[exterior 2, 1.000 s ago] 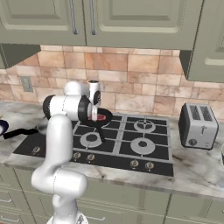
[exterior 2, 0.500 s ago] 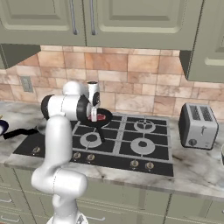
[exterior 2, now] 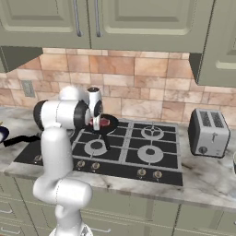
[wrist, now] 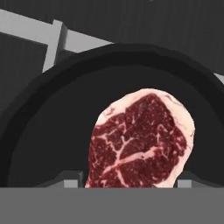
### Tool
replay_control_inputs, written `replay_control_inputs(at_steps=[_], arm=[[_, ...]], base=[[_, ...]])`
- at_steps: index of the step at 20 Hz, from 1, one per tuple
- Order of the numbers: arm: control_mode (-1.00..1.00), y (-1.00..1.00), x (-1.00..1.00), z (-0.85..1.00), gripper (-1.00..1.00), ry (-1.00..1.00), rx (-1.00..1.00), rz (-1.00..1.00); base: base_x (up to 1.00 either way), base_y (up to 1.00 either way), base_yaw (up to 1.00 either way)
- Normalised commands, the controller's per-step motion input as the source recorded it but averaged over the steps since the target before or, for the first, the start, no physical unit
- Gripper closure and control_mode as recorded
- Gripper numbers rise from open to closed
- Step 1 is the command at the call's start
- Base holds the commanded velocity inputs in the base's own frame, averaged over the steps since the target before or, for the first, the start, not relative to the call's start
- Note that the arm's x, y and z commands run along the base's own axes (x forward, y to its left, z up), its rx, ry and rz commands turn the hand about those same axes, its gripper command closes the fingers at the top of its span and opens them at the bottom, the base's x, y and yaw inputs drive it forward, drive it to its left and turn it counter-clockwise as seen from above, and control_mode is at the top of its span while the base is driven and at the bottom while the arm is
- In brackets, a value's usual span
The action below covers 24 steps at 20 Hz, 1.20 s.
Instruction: Place one of the steaks on the plate and the other in the bowl. Then place the bowl in the fridge.
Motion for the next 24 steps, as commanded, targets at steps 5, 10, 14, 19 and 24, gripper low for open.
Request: replay_control_inputs(at_steps=[5,10,14,19,24], arm=[[-1.0,-0.08,-0.52,0.48,1.0,-0.26,0.07,-0.05],[-1.0,-0.21,-0.7,0.75,1.0,-0.1,0.08,-0.01],[-1.0,-0.09,-0.72,0.89,1.0,0.0,0.05,0.0],[-1.0,0.0,-0.83,0.77,1.0,0.02,0.01,0.0],[-1.0,0.0,-0.94,0.32,1.0,0.17,0.0,0.0]], base=[[0.0,0.0,0.0],[0.0,0.0,0.0],[0.0,0.0,0.0],[0.0,0.0,0.0],[0.0,0.0,0.0]])
